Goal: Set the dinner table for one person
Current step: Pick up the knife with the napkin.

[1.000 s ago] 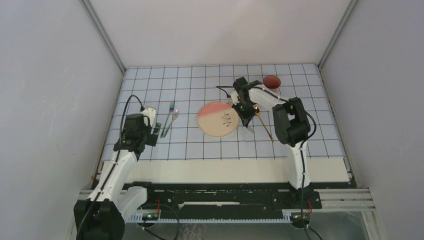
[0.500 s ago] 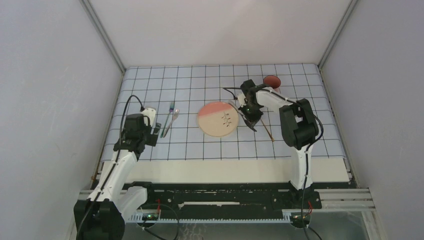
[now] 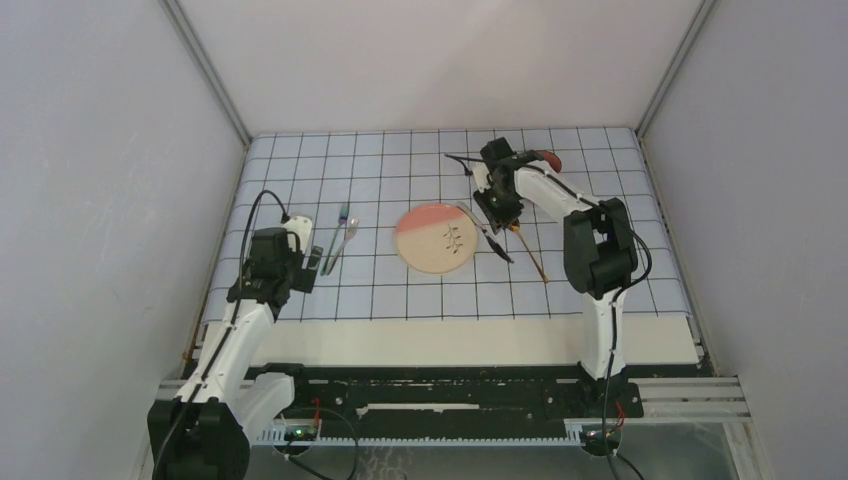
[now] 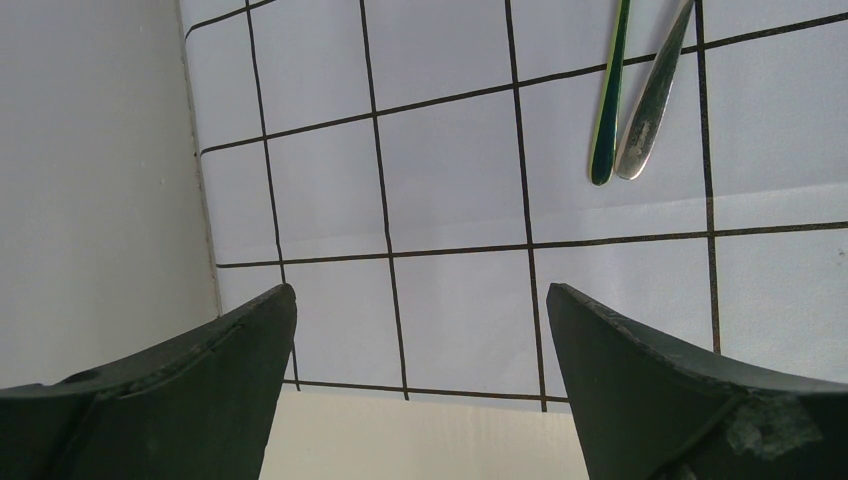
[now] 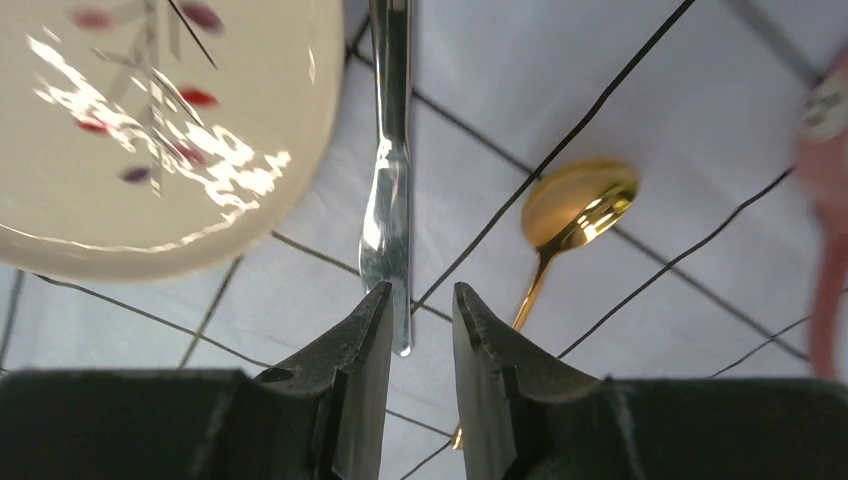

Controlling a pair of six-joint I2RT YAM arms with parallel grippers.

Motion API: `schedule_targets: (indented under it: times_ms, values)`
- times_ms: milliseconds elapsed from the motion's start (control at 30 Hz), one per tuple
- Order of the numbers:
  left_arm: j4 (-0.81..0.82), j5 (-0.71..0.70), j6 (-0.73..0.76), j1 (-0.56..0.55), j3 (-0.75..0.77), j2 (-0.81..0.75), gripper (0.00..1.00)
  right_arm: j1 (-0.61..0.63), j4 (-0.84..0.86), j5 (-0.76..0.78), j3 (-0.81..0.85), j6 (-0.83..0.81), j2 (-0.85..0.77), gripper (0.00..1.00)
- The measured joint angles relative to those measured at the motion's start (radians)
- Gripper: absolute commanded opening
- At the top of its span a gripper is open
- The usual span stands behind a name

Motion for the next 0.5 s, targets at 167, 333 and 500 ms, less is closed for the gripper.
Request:
schedule_targets:
  times_ms: [167,333,500]
  values:
    - [-0.006,0.000,0.000,0.000,0.000,0.001,1.00,0.021,0.006,-0.001,0.141,-0.001,0.025,0.37]
    - [-0.007,0.000,0.000,0.000,0.000,0.003,1.00,0.040,-0.003,0.000,0.281,-0.002,0.143,0.37]
    - [-0.010,-0.001,0.000,0.000,0.000,0.003,1.00,0.054,-0.030,0.006,0.348,0.000,0.262,0.37]
